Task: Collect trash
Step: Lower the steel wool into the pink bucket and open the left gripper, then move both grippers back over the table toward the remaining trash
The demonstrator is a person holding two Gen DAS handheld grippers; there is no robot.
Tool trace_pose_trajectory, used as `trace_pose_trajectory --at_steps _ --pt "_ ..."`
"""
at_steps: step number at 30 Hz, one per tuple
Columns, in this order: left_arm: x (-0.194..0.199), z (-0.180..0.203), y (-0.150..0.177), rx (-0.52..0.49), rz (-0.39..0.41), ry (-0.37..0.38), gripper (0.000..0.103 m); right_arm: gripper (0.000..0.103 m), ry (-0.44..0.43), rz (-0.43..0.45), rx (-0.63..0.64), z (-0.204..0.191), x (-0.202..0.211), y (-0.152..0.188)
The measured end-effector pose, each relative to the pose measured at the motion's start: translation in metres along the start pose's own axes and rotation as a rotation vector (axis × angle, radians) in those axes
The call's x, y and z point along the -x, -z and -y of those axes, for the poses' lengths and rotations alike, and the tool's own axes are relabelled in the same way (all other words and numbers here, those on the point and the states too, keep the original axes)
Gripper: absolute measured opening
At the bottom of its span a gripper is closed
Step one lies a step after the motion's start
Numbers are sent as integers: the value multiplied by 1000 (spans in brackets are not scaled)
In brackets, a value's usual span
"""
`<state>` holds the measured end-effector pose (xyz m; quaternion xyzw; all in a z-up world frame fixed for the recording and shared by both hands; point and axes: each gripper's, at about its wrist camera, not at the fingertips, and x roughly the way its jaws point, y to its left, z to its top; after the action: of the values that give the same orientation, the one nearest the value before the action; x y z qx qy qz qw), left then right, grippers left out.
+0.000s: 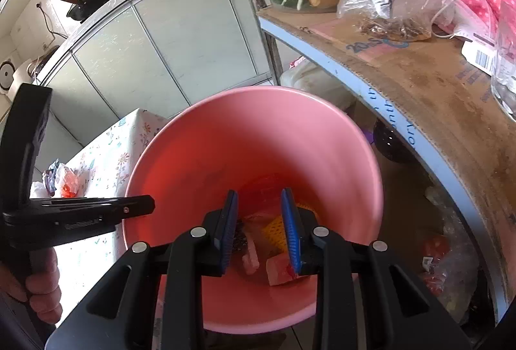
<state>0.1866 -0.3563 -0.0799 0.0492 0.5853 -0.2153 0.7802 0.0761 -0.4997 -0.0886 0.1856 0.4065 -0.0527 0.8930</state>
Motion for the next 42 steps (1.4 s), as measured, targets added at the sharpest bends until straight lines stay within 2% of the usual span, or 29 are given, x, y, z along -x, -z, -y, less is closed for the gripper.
trace_pose_trajectory --at_steps 6,10,15,17,22,25,28,32,35,38,42 --pt "-3 5 2 -56 5 -25 22 28 -11 -12 7 -6 -3 3" --pt "5 5 3 -55 33 -16 27 28 -25 -11 12 -10 1 3" --pt "26 1 3 -82 127 -6 33 29 -42 -7 17 -14 5 3" --pt "32 0 4 -88 157 -9 33 34 -44 -7 22 -16 6 4" --pt "56 -5 19 -108 243 25 33 34 -65 4 45 -29 14 5" --pt "77 -10 35 -119 311 41 33 34 -99 22 73 -45 22 6" --pt "90 -23 52 -102 360 42 33 34 -171 38 122 -71 28 10" --pt "112 -54 82 -43 410 18 33 34 -293 32 212 -114 32 18" --pt "127 -82 110 -7 451 -53 33 34 -347 11 287 -145 29 28" --pt "136 -111 138 38 453 -136 33 34 -392 -44 323 -170 17 40" --pt "146 -155 172 170 438 -192 33 34 -425 -93 359 -191 8 51"
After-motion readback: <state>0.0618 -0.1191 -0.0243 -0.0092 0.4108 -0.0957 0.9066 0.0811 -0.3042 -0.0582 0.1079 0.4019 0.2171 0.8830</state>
